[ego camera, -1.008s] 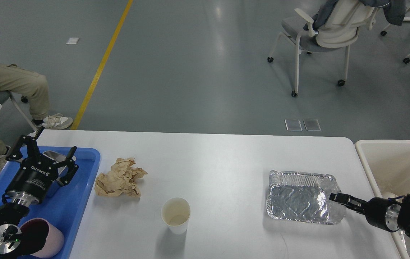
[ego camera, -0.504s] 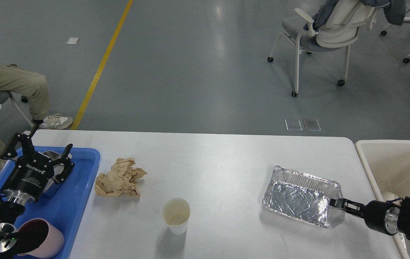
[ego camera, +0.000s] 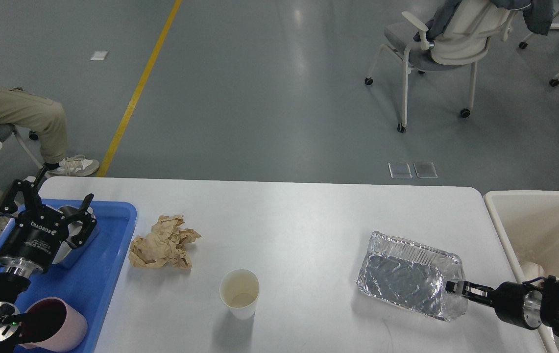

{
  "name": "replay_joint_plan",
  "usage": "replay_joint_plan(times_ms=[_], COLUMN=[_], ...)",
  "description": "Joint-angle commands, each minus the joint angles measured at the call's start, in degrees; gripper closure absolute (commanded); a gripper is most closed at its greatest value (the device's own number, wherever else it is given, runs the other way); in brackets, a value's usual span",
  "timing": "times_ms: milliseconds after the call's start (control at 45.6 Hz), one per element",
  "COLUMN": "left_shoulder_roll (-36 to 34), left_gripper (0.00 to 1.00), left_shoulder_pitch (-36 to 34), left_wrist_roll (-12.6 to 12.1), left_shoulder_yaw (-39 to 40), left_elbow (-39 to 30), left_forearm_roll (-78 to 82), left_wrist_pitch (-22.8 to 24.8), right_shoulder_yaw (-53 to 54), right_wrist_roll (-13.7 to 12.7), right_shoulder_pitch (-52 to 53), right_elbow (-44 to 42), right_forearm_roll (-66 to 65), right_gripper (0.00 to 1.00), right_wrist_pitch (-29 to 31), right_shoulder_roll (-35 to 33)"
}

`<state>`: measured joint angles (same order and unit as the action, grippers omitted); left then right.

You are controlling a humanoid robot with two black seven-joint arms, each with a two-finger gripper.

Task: Tidy desktop
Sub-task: 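Lift the foil tray with the right gripper toward the table center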

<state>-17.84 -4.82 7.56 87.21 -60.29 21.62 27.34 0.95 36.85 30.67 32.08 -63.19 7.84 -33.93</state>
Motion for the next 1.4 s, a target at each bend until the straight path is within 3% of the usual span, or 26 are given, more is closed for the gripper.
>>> replay_joint_plan(times_ms=[0, 241, 570, 657, 745, 898, 1205, 1271, 1380], left_shoulder_roll=[0.0, 0.0, 0.3, 0.3, 0.4, 0.5, -0.2, -0.2, -0.5], left_gripper=[0.03, 0.03, 0.03, 0.03, 0.03, 0.03, 0.03, 0.03, 0.03], left_shoulder_pitch=[-0.1, -0.8, -2.4, -2.8, -2.8, -3.0, -3.2, -3.0, -2.7], left_wrist_roll=[0.0, -0.2, -0.7, -0.8, -0.8, -0.8, -0.8, -0.8, -0.8], left_shoulder_yaw=[0.1, 0.0, -1.3, -1.3, -1.3, -1.9, -1.9, -1.9, -1.9], left_elbow=[0.0, 0.1, 0.1, 0.1, 0.1, 0.1, 0.1, 0.1, 0.1], left_forearm_roll=[0.0, 0.0, 0.0, 0.2, 0.4, 0.4, 0.4, 0.4, 0.4], left_wrist_pitch=[0.0, -0.4, -1.7, -1.8, -2.0, -2.1, -2.1, -2.0, -1.9], right_shoulder_yaw=[-0.2, -0.3, -0.3, -0.2, 0.3, 0.5, 0.5, -0.2, -0.3], right_wrist_roll=[0.4, 0.3, -0.6, -2.0, -6.2, -16.7, -37.3, -39.7, -40.8], right_shoulder_pitch=[0.2, 2.4, 7.9, 9.7, 11.9, 17.3, 29.4, 31.3, 33.8], right_elbow=[0.0, 3.6, 19.9, 24.9, 30.5, 38.7, 50.7, 50.8, 50.8], right_forearm_roll=[-0.1, 0.1, 0.4, 0.4, 1.1, 3.7, 4.2, 6.4, 11.9], right_gripper=[1.00, 1.00, 1.00, 1.00, 1.00, 1.00, 1.00, 1.00, 1.00], right_wrist_pitch=[0.0, 0.1, 1.4, 2.1, 3.3, 5.1, 7.4, 8.6, 11.1], right_shoulder_roll=[-0.4, -7.1, -24.9, -28.7, -32.0, -34.4, -30.9, -29.1, -27.8])
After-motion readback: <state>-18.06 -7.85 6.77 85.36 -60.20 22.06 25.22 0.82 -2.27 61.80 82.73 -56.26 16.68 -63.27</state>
